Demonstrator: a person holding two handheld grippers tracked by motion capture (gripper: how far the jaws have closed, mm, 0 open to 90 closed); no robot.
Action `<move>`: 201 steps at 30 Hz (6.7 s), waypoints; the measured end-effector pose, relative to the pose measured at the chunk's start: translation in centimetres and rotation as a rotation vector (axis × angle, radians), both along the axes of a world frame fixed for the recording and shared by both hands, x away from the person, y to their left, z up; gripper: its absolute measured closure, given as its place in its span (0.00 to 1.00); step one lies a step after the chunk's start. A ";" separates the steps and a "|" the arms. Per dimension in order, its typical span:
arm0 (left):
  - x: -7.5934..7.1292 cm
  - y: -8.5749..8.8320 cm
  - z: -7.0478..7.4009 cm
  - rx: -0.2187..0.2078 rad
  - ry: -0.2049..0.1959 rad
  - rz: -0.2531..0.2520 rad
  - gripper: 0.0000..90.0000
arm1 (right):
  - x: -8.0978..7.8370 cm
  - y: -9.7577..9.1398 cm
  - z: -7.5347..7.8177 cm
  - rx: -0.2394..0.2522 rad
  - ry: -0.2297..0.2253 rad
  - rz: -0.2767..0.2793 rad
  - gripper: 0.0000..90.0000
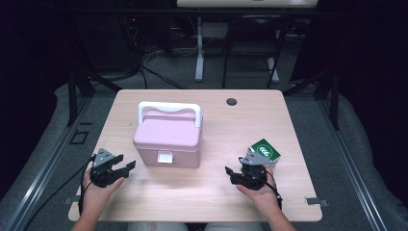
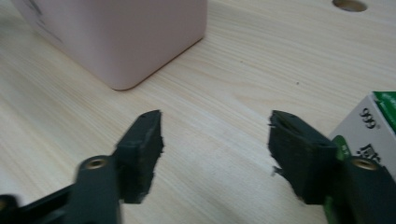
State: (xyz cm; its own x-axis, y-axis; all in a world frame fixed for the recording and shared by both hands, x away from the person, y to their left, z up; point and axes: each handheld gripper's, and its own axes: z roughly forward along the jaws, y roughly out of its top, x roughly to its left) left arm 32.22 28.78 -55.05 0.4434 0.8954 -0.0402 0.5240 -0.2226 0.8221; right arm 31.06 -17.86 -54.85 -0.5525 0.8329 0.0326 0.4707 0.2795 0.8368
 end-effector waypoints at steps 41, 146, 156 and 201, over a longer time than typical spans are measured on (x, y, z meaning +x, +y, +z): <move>4.4 0.8 1.3 -0.094 0.006 -0.035 0.70 | 3.7 3.1 0.0 0.051 0.048 0.004 0.72; -2.3 -7.7 1.9 -0.058 0.054 -0.264 0.92 | -3.3 0.8 1.3 0.023 0.079 0.024 0.95; -1.8 -7.2 2.2 -0.060 0.093 -0.256 0.71 | -2.7 0.0 1.8 0.014 0.091 0.027 0.81; 2.8 -9.4 10.0 -0.143 0.061 -0.360 0.55 | 2.8 0.2 9.4 0.210 0.084 0.217 0.60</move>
State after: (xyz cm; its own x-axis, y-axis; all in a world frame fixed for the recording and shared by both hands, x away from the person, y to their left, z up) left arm 35.03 19.40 -45.01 0.7215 0.6661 -0.1890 0.4816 -0.2867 0.8282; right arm 33.89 -17.66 -45.42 -0.7048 0.6660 0.2443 0.4888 0.2062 0.8477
